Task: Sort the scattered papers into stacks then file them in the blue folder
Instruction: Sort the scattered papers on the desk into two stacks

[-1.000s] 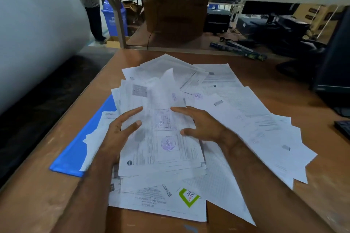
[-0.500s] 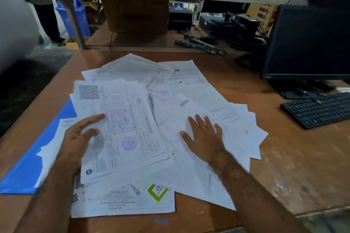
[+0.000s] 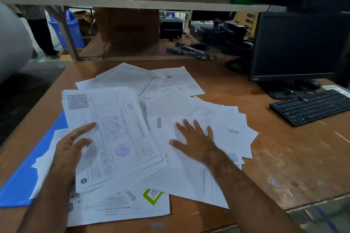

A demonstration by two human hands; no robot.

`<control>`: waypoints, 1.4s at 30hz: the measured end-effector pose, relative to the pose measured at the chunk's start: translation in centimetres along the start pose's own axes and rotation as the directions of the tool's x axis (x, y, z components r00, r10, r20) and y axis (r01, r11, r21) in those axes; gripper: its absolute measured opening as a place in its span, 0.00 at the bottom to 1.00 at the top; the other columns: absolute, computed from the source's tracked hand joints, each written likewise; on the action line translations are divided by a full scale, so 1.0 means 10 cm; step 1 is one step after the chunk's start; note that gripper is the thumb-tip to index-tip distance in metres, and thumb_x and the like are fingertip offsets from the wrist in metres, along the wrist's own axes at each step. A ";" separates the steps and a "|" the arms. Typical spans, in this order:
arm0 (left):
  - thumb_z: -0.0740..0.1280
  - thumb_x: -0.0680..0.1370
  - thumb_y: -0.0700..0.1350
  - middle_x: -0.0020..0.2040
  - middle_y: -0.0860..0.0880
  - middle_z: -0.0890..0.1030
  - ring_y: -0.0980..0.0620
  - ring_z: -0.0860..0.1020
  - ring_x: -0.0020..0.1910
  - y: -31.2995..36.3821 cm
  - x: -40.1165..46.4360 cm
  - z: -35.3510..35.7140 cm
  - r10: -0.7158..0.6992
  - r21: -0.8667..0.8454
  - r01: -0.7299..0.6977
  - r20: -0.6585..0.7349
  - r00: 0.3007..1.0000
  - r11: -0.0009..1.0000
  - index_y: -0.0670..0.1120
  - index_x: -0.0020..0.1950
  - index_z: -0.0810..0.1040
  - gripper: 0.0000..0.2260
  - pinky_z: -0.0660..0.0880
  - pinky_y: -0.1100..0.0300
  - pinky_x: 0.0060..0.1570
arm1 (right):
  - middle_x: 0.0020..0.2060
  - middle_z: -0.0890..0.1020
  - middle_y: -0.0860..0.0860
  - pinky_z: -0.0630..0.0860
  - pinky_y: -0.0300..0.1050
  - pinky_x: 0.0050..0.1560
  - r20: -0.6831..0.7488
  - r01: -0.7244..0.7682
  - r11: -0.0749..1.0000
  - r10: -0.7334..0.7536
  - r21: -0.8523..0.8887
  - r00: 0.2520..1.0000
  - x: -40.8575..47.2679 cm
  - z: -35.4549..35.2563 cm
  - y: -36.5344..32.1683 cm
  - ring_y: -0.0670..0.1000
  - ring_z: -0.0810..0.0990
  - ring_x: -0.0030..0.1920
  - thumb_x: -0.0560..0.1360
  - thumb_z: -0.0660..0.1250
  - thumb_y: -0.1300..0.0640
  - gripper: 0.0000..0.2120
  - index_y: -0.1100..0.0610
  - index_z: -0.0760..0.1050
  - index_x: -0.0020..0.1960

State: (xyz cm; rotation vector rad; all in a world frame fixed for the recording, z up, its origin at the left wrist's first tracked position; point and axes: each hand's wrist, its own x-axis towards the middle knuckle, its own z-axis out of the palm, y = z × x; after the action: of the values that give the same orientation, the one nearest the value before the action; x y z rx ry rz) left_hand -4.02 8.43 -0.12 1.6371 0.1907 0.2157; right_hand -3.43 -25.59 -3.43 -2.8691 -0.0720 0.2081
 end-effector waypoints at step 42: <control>0.62 0.77 0.27 0.67 0.53 0.79 0.59 0.77 0.64 -0.15 0.17 -0.10 0.030 -0.016 -0.029 0.068 0.997 0.999 0.48 0.63 0.83 0.22 0.72 0.74 0.51 | 0.61 0.84 0.46 0.82 0.52 0.57 -0.358 0.320 0.270 0.108 0.908 0.927 -0.19 -1.05 0.19 0.51 0.84 0.59 0.80 0.69 0.58 0.13 0.52 0.82 0.64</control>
State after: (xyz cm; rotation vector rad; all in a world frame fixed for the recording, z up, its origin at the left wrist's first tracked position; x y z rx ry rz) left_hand -2.67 9.97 -1.45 1.6308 0.1124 0.1829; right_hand -3.74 -30.23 6.32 -1.5554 -0.0452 -0.2542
